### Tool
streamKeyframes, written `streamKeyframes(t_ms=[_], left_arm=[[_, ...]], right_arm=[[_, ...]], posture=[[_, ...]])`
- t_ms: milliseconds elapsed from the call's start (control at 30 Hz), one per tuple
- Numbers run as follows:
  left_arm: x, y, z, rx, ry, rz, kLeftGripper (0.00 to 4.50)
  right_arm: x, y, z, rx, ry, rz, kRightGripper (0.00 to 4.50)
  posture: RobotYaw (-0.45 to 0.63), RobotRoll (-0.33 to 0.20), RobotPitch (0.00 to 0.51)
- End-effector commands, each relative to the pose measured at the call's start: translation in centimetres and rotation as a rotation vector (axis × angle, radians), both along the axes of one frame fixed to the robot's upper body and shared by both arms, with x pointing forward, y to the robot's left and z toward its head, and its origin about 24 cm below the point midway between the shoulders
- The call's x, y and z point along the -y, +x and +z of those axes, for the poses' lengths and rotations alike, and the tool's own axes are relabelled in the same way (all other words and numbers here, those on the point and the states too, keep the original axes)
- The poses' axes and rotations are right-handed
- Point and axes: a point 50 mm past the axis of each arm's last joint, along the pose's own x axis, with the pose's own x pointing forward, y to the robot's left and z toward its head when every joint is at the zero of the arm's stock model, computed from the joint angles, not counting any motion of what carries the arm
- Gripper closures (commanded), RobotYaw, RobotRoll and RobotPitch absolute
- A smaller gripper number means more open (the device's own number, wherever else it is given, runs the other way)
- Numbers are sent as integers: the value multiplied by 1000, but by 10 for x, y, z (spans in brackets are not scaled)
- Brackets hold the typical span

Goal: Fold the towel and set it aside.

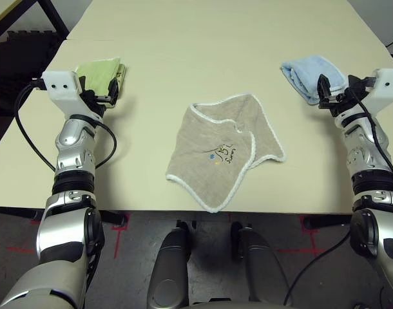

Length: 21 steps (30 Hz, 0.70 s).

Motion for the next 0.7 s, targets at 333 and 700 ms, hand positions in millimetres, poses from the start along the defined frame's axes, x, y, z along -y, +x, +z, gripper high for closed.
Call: streamKeyframes(t_ms=[333, 700], left_arm=[[-4, -1, -3, -21, 7, -4, 26], [11, 1, 6, -86, 9, -365, 26]], right_arm=[[-3, -1, -5, 1, -15, 12, 0], [-2, -1, -3, -14, -35, 37, 0]], posture=[[36, 0, 216], [64, 0, 240]])
